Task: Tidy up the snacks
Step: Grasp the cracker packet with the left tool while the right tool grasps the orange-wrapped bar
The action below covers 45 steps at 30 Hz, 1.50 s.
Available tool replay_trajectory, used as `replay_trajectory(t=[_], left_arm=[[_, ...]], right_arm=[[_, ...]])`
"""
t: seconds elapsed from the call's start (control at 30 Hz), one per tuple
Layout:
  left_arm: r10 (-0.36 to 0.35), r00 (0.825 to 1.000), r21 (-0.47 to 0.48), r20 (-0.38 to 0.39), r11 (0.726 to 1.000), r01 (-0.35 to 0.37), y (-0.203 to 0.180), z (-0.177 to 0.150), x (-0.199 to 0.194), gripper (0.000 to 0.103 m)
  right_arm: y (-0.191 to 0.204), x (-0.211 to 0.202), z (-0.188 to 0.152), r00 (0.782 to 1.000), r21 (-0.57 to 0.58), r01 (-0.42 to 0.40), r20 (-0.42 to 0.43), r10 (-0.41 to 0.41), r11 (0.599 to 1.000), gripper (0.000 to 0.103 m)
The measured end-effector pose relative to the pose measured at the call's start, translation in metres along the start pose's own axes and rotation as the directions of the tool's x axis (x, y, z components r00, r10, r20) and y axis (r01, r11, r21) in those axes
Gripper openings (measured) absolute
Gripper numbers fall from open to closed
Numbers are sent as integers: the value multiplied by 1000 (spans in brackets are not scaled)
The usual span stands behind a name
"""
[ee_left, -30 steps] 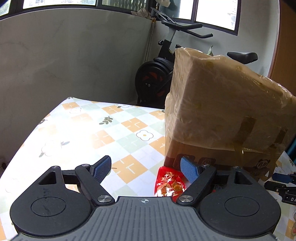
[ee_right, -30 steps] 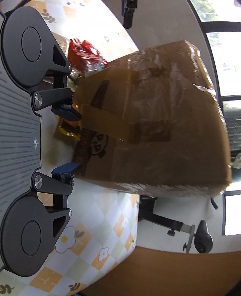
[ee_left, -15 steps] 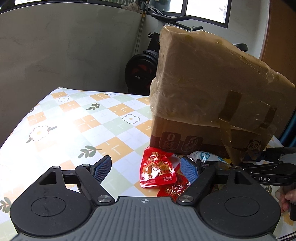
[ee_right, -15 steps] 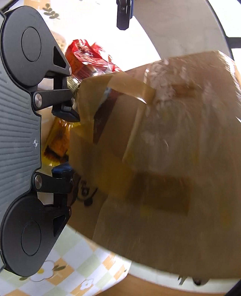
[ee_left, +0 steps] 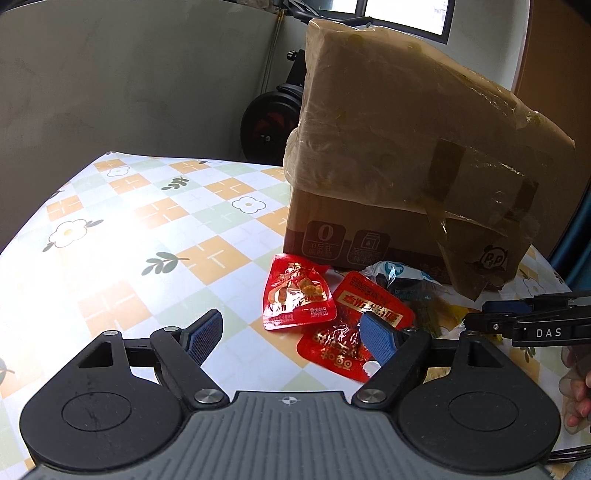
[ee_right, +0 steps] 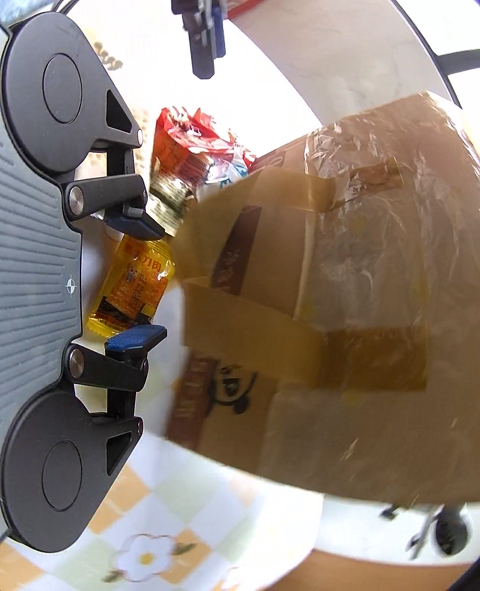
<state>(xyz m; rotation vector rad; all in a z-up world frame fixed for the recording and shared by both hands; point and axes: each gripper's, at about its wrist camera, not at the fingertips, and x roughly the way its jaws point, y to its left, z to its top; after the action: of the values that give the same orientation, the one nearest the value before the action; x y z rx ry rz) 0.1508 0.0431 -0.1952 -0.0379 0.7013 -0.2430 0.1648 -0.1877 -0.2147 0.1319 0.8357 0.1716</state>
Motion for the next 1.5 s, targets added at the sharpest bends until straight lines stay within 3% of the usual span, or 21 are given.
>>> replay_trajectory(t=[0.1,0.23,0.43,0.63,0.77,0.87,0.93,1.1,1.33,1.5], left_arm=[[-2,1000,12,-6,1000,2,-2,-2,0,84],[-7,1000,6,-8,1000,7,-3,-3,-3,84],[-15,1000,6,-11,1000,15,-6,-4,-2,84],[-23,1000,10,-16,1000,23,-13,-4,-2,83],[-27,1000,16,-15,1000,27,-17,-5,-4,83],[-27,999,16,-19,1000,27,-18,-5,-5,83],[-30,999,18,-20,999,30,-19,-5,-5,83],[-66,998,40,-20,997,67,-25,-5,-8,67],[-132,991,108,-39,985,135,-44,-12,-6,60],[-154,986,161,-67,973,163,-60,-15,1,60]], right_arm=[[0,-7,-1,1000,-13,-7,0,7,1000,48],[4,-14,-2,999,-179,28,23,-24,983,53],[0,-22,-2,1000,-343,4,10,-1,939,55],[4,-19,-1,998,-411,-66,-41,54,909,55],[16,-6,-4,997,-468,-62,-60,38,881,54],[14,-3,-4,999,-426,-51,-38,38,903,50],[7,-4,-5,999,-362,-35,-21,30,931,42],[-11,-10,-13,999,-198,4,33,3,980,34],[-18,-31,-42,991,-84,75,113,-65,994,32],[-11,-34,-50,987,-124,113,132,-96,986,32]])
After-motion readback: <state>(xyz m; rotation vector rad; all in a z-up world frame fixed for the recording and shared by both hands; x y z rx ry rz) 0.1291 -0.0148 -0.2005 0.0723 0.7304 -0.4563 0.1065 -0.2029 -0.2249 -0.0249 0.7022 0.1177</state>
